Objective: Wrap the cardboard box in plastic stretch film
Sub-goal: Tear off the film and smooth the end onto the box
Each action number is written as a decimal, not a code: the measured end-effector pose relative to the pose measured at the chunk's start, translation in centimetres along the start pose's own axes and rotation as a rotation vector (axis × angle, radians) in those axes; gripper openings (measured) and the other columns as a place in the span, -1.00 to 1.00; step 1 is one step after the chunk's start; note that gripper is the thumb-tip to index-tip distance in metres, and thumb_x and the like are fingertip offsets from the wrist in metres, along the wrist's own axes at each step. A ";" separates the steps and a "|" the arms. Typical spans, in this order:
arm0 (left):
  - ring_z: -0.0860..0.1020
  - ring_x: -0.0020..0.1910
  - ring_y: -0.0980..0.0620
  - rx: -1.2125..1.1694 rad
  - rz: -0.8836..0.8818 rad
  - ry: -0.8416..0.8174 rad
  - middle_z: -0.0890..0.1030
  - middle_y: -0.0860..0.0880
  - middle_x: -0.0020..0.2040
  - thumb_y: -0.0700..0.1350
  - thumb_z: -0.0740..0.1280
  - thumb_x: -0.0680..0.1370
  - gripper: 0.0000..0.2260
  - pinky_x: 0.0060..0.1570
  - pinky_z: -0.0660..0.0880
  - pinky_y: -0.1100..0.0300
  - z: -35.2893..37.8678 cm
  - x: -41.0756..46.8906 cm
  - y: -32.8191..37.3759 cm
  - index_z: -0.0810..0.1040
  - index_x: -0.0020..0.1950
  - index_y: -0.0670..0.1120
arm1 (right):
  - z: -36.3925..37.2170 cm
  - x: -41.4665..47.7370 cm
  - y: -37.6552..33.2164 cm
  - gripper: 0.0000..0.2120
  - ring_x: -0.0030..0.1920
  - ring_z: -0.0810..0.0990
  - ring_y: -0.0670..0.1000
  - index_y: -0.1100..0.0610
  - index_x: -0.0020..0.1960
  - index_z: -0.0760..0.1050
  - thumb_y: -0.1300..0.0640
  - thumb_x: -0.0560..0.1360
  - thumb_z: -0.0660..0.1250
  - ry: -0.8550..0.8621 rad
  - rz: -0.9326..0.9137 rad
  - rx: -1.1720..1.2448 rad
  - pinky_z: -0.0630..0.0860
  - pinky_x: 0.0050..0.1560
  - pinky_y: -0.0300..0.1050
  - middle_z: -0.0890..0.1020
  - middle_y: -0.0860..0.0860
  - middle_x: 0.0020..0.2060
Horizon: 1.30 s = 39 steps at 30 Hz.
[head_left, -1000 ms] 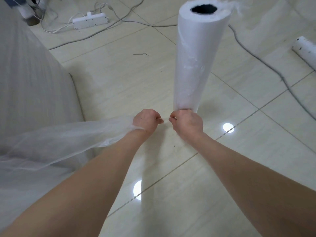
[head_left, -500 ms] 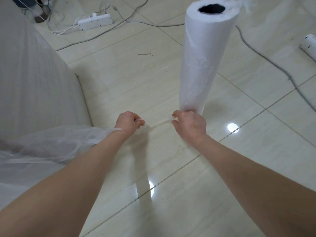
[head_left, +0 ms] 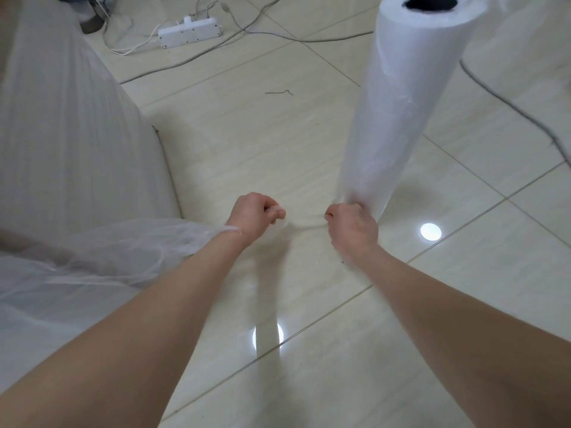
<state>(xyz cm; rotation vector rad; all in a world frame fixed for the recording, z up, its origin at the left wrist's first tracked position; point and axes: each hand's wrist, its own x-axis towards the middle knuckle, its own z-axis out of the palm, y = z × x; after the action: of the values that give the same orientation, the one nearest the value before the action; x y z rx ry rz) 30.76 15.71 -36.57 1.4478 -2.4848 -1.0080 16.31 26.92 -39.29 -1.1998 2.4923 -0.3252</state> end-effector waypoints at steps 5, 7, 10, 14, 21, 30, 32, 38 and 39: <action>0.59 -0.19 -0.06 0.065 -0.162 0.171 0.64 -0.08 -0.25 -0.12 0.37 0.50 -0.87 -0.16 0.43 0.23 -1.5 0.0 -2.2 0.69 -0.11 -0.13 | -0.3 -0.4 0.8 -0.77 0.10 0.58 0.12 0.10 0.07 0.58 0.22 0.56 0.17 0.033 -0.016 -0.100 0.47 -0.05 -0.13 0.63 0.08 0.03; 0.60 -0.20 -0.08 0.069 -0.211 0.220 0.67 -0.11 -0.21 -0.12 0.36 0.50 -0.86 -0.17 0.46 0.22 -2.1 -0.3 -2.8 0.68 -0.13 -0.13 | -0.4 -0.6 0.9 -0.77 0.10 0.58 0.12 0.10 0.09 0.57 0.22 0.56 0.17 0.037 -0.024 -0.118 0.47 -0.05 -0.12 0.62 0.09 0.03; 0.62 -0.22 -0.08 -0.015 -0.211 0.206 0.67 -0.15 -0.20 -0.13 0.35 0.53 -0.84 -0.10 0.55 0.16 -1.8 -0.4 -1.9 0.67 -0.11 -0.17 | -0.5 -1.1 0.8 -0.76 0.09 0.57 0.15 0.07 0.10 0.55 0.21 0.56 0.14 0.003 -0.076 -0.121 0.46 -0.01 -0.12 0.61 0.10 0.04; 0.58 -0.31 0.03 -0.222 -0.199 0.132 0.66 -0.15 -0.12 -0.26 0.30 0.54 -0.83 -0.13 0.53 0.24 -0.5 0.3 1.9 0.63 0.07 -0.23 | -0.6 -2.2 0.0 -0.77 0.10 0.56 0.10 -0.02 0.09 0.56 0.12 0.56 0.15 -0.096 -0.179 -0.180 0.43 -0.02 -0.14 0.61 0.04 0.06; 0.26 0.45 -0.07 -0.092 -0.187 -0.187 0.24 -0.10 0.50 -0.10 0.48 0.43 -0.18 0.38 0.27 0.09 1.0 0.8 5.1 0.07 0.54 -0.13 | -1.9 -3.0 1.4 -0.78 0.12 0.56 0.09 -0.02 0.10 0.55 -0.02 0.55 0.20 -0.130 -0.134 -0.207 0.43 0.01 -0.12 0.60 0.02 0.07; 0.47 0.27 -0.19 -0.485 -0.351 -0.048 0.51 -0.21 0.30 -0.07 0.39 0.49 -0.50 0.22 0.42 0.00 0.6 -1.5 10.4 0.43 0.37 -0.24 | -7.7 -5.0 2.3 -0.79 0.05 0.58 0.09 -0.06 0.07 0.55 -0.01 0.53 0.19 -0.104 -0.018 -0.095 0.39 -0.10 -0.14 0.63 0.00 0.00; 0.56 0.07 -0.18 -0.495 -0.370 -0.044 0.59 -0.23 0.11 -0.09 0.39 0.49 -0.58 0.06 0.46 0.03 -0.7 -2.2 12.0 0.50 0.27 -0.28 | -9.9 -5.8 1.6 -0.80 0.05 0.59 0.10 -0.06 0.08 0.54 -0.02 0.52 0.20 -0.119 0.013 -0.051 0.42 -0.07 -0.14 0.64 -0.01 0.00; 0.57 0.10 -0.16 -0.482 -0.410 -0.061 0.61 -0.20 0.12 -0.08 0.35 0.52 -0.68 0.09 0.48 0.04 -6.2 -3.6 18.1 0.57 0.20 -0.24 | -18.4 -7.1 -0.4 -0.74 0.11 0.57 0.07 -0.08 0.16 0.52 -0.07 0.49 0.27 -0.153 0.215 0.181 0.46 0.08 -0.12 0.63 -0.03 0.07; 0.56 0.14 -0.13 -0.464 -0.399 -0.071 0.61 -0.18 0.15 -0.08 0.33 0.52 -0.68 0.13 0.47 0.04 -7.4 -3.9 19.1 0.56 0.21 -0.22 | -19.9 -7.3 -0.6 -0.72 0.11 0.57 0.07 -0.07 0.17 0.51 -0.09 0.49 0.28 -0.162 0.267 0.233 0.46 0.07 -0.12 0.62 -0.03 0.08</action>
<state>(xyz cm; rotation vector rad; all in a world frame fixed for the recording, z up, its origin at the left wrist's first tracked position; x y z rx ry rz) 21.55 21.55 -18.77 1.7859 -1.8437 -1.5946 12.78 33.30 -19.34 -0.7607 2.3589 -0.4146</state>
